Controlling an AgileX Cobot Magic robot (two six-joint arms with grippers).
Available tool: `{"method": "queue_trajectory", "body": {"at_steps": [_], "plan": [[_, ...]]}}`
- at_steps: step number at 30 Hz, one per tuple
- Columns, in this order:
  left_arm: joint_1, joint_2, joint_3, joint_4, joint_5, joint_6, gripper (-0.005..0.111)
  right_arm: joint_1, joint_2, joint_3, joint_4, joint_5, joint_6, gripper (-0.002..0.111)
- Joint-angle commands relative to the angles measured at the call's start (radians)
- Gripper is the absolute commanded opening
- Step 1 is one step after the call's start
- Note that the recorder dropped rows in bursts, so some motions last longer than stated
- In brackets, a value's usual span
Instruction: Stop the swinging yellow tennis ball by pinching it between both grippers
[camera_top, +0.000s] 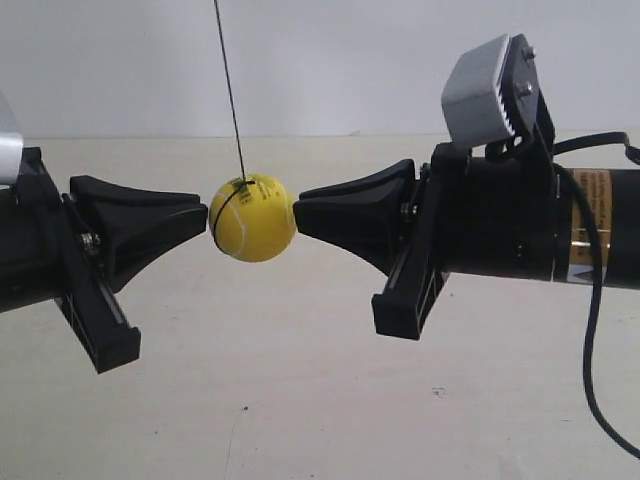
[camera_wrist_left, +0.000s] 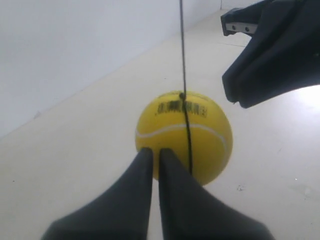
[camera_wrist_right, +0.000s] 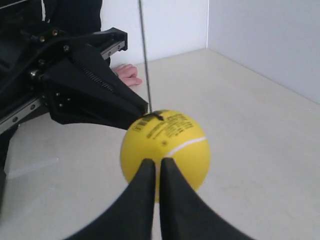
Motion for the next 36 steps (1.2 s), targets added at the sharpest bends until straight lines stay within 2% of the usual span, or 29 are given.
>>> {"method": "queue_trajectory", "body": {"at_steps": [1, 5, 10, 36], "plan": [[-0.010, -0.016, 0.004, -0.034, -0.010, 0.010, 0.005, 0.000, 0.022, -0.009, 0.012, -0.004, -0.010, 0.000], [-0.010, -0.016, 0.008, -0.034, -0.010, 0.010, 0.005, 0.000, 0.023, -0.009, 0.012, -0.026, -0.010, 0.000], [-0.010, 0.004, 0.023, -0.023, -0.076, 0.010, 0.005, 0.000, 0.023, -0.009, 0.012, -0.024, -0.010, 0.000], [-0.010, 0.012, 0.023, -0.021, -0.078, 0.025, 0.005, 0.000, 0.023, -0.009, 0.004, -0.020, 0.000, 0.000]]}}
